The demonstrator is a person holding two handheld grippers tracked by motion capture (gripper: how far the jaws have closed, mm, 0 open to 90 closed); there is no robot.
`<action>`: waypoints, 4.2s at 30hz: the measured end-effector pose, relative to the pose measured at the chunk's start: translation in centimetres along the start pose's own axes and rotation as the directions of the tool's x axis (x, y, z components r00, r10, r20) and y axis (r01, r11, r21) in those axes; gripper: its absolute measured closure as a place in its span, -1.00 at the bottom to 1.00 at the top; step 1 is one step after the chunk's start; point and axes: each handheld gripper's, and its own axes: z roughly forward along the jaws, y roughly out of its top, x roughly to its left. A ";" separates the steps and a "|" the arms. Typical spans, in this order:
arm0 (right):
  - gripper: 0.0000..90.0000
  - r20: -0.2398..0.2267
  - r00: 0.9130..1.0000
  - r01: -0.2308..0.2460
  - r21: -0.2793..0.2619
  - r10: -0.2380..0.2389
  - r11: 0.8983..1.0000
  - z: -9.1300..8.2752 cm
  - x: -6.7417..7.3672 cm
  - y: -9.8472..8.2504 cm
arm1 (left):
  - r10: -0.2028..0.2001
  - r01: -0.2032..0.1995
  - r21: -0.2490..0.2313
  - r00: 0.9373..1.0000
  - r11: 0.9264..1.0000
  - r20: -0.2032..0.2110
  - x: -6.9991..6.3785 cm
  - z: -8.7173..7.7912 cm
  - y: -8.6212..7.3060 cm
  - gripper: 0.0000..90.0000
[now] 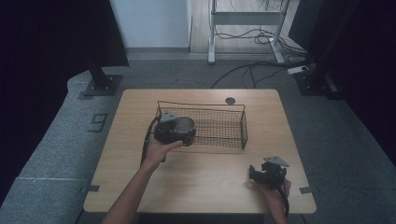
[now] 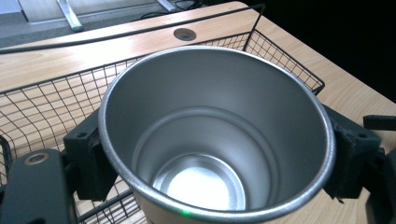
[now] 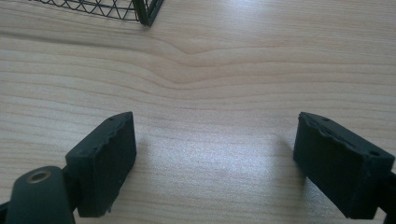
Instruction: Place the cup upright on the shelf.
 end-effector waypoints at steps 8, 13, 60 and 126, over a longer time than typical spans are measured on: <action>-0.71 0.001 1.000 -0.002 0.000 0.002 1.000 0.0 0.0 0.0 | 0.004 -0.004 -0.003 1.000 1.000 0.000 0.0 0.1 0.5 -0.65; -0.71 0.001 1.000 0.000 0.001 0.000 1.000 0.0 0.0 0.0 | 0.004 -0.004 0.001 1.000 1.000 -0.001 0.1 0.2 0.9 -0.65; -0.71 0.001 1.000 0.001 0.001 -0.001 1.000 0.0 0.0 0.0 | -0.053 0.054 0.021 0.997 0.998 -0.059 2.8 4.4 1.8 -0.65; -0.71 -0.003 1.000 0.002 0.000 -0.002 1.000 0.0 0.0 0.0 | -0.174 0.207 0.184 0.968 0.961 -0.179 5.0 11.0 -0.7 -0.67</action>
